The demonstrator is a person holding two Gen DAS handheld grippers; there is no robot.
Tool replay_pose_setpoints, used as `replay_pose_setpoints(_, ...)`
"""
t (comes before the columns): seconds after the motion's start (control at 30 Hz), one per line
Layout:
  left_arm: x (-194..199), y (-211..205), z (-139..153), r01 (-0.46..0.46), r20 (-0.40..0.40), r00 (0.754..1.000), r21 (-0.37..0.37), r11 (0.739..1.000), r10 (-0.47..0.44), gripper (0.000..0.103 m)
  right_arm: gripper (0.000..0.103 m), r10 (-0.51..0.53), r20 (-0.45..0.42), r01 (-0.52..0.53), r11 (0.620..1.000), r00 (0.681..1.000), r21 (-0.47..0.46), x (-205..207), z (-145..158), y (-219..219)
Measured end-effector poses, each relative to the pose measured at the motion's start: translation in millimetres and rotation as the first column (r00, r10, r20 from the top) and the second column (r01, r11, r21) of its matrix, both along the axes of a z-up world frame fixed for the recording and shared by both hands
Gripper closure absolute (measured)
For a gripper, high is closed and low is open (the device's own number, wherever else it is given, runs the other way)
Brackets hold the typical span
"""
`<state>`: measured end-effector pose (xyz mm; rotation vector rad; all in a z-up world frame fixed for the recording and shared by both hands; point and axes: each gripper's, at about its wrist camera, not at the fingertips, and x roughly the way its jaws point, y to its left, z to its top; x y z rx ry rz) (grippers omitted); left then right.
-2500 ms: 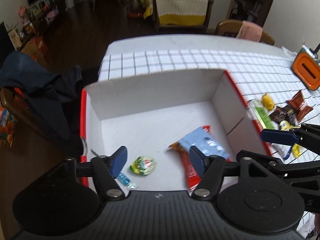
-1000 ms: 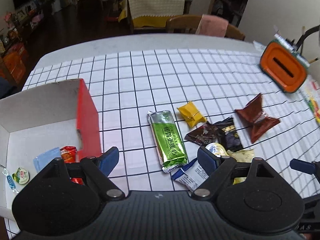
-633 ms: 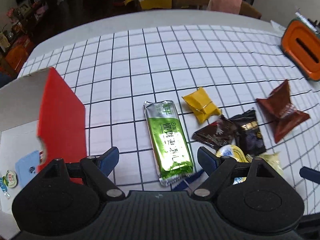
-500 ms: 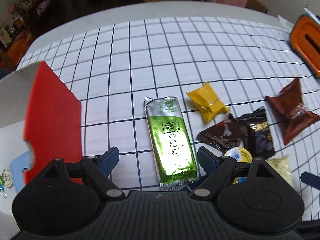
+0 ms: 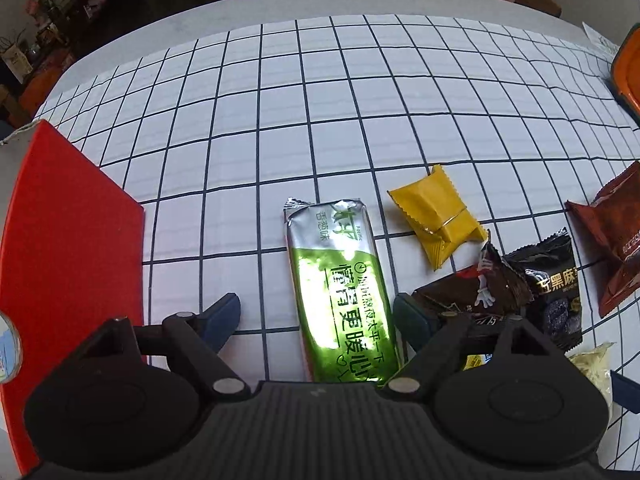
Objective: Organize snacks
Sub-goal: 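Withdraw both grippers from the box and approach the green bar and remaining snacks, then grasp the green bar with the left gripper while the right grasps the cream packet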
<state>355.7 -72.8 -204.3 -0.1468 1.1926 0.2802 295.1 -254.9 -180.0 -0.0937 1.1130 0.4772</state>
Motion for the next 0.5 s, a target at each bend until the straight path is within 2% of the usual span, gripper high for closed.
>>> replay_pose_setpoints(0.03, 1, 0, 0, 0.001, 0.003, 1.0, -0.011, 1.0, -0.001, 0.025, 0.039, 0.001, -0.003, -0.001, 1.0, 1.0, 0.003, 1, -1, 0)
replay_pose_setpoints(0.2, 8, -6, 4, 0.024, 0.011, 1.0, -0.042, 0.999, -0.023, 0.055, 0.049, -0.005, -0.004, 0.005, 1.0, 1.0, 0.018, 1, -1, -2)
replay_pose_setpoints(0.3, 8, -9, 6, 0.022, 0.016, 1.0, -0.051, 0.998, -0.021, 0.06, 0.056, -0.011, 0.001, 0.011, 1.0, 1.0, 0.027, -1, -1, -3)
replay_pose_setpoints(0.5, -6, 0, 8, 0.014, 0.025, 1.0, -0.059, 0.998, -0.013, 0.061, 0.066, -0.024, 0.016, 0.023, 0.999, 1.0, 0.036, -6, 3, -7)
